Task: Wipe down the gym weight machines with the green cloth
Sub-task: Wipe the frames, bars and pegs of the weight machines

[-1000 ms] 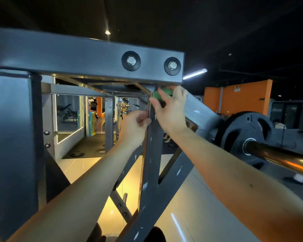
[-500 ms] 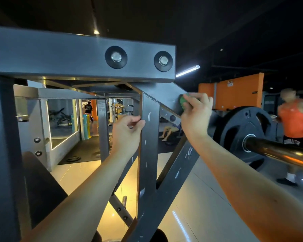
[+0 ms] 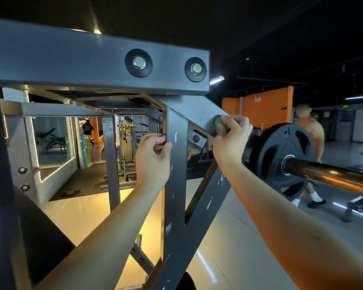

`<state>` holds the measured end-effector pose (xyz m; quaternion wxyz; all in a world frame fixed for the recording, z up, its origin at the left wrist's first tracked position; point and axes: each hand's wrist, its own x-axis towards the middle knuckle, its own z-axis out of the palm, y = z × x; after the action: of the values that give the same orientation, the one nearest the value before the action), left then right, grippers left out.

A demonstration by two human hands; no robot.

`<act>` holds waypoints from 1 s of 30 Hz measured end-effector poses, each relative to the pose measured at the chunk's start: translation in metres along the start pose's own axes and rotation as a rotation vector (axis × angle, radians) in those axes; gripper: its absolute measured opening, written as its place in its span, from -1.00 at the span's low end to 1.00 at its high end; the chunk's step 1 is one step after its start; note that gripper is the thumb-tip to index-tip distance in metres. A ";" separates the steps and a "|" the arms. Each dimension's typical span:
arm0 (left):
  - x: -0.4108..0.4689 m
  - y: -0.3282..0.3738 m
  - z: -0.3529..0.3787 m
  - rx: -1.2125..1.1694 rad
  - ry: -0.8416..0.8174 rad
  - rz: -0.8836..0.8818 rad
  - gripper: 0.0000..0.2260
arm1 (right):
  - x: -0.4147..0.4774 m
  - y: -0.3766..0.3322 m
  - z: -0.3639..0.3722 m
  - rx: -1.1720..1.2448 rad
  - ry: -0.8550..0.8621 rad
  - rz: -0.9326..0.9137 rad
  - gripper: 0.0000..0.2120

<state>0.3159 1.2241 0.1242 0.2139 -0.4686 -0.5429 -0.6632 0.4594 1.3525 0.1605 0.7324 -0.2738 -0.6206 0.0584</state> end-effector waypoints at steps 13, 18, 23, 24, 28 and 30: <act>-0.014 -0.008 -0.004 0.016 0.025 -0.001 -0.91 | -0.015 0.009 -0.004 0.040 0.090 0.150 -0.75; -0.013 -0.010 -0.013 0.025 -0.030 -0.006 -0.91 | -0.017 -0.042 0.010 0.198 -0.060 -0.119 -0.78; -0.048 -0.037 -0.025 0.021 -0.125 -0.098 -0.92 | -0.071 -0.048 0.033 0.200 -0.127 -0.306 -0.80; -0.059 -0.041 -0.027 0.014 -0.148 -0.132 -0.92 | -0.082 -0.040 0.033 0.205 -0.109 -0.298 -0.81; -0.102 -0.062 -0.031 0.042 -0.231 -0.189 -0.90 | -0.135 -0.009 0.024 0.246 -0.125 -0.222 -0.83; -0.124 -0.072 -0.033 0.057 -0.246 -0.241 -0.89 | -0.176 0.005 0.016 0.242 -0.209 -0.162 -0.83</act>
<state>0.3043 1.1890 -0.0177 0.0779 -0.4713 -0.6358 -0.6062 0.4067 1.2874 0.0050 0.6939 -0.1252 -0.7018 0.1015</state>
